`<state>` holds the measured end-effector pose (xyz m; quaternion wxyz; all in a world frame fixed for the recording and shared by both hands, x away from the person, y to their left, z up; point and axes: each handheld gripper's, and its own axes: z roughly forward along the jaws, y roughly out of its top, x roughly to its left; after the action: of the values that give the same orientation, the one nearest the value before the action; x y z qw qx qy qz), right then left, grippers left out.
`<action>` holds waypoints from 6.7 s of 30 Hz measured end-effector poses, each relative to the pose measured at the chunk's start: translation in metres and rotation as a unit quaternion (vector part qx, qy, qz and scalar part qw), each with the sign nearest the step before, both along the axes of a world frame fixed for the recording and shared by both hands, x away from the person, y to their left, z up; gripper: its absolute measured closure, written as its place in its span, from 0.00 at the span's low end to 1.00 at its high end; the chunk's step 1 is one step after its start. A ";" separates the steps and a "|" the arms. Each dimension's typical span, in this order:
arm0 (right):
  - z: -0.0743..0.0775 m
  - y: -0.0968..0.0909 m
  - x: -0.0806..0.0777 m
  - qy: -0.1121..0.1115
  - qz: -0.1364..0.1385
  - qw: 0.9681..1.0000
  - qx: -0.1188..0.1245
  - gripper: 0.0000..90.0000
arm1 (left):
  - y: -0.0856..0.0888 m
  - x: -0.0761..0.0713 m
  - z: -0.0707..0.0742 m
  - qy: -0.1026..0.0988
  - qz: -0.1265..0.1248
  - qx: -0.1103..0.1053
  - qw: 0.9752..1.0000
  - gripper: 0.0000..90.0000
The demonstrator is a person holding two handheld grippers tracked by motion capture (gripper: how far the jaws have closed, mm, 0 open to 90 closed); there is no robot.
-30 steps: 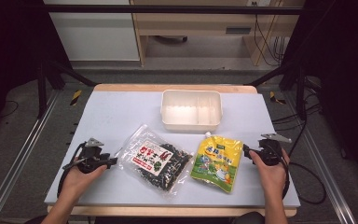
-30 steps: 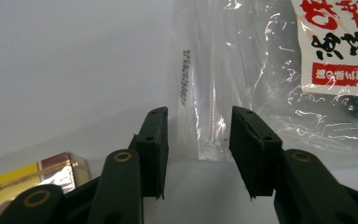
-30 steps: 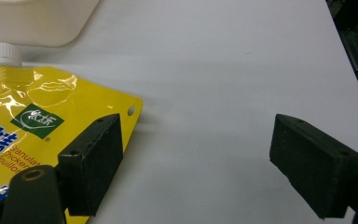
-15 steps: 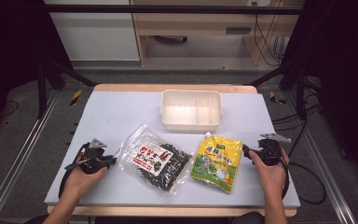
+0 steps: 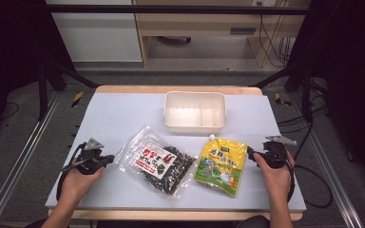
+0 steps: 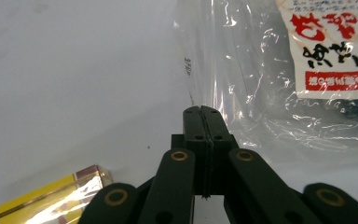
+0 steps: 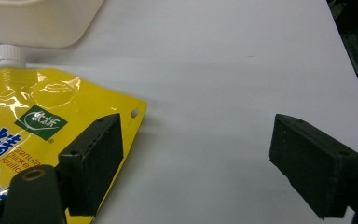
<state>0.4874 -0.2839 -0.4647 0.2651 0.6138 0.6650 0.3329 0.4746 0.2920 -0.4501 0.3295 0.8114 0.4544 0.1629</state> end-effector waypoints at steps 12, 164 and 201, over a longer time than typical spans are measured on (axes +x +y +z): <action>0.017 0.014 -0.005 -0.048 0.022 0.999 -0.004 0.21 | 0.003 -0.001 0.029 -0.056 -0.005 0.004 0.998 1.00; 0.213 0.161 0.045 0.009 0.554 0.807 -0.203 0.96 | -0.118 0.004 0.194 -0.241 -0.128 -0.020 0.962 0.48; 0.299 0.124 0.070 0.007 0.321 0.938 -0.130 0.97 | -0.054 -0.020 0.010 -0.130 -0.035 0.018 0.991 0.08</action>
<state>0.5573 -0.1600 -0.1661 0.2170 0.3299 0.8662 0.3063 0.4545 0.2376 -0.4402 0.3767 0.8044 0.3764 0.2632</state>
